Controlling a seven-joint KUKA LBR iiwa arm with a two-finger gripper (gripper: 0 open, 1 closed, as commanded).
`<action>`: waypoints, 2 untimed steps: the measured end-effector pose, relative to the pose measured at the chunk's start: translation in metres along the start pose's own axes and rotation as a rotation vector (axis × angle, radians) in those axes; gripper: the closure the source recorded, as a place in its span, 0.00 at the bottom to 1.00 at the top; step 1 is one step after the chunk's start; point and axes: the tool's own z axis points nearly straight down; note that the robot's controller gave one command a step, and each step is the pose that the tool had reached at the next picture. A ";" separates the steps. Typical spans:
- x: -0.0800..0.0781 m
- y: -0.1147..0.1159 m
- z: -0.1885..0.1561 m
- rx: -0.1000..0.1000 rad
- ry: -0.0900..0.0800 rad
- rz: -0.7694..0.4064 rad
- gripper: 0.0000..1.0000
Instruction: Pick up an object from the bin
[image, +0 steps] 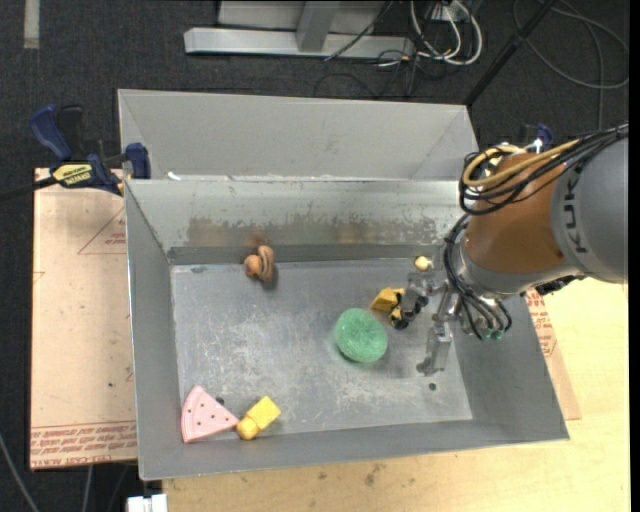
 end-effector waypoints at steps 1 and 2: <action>-0.004 0.032 0.006 -0.005 0.004 0.041 0.00; -0.007 0.046 0.031 -0.004 0.001 -0.182 0.00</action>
Offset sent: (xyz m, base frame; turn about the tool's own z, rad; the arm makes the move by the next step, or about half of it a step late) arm 0.0088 0.0519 -0.0458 -0.2126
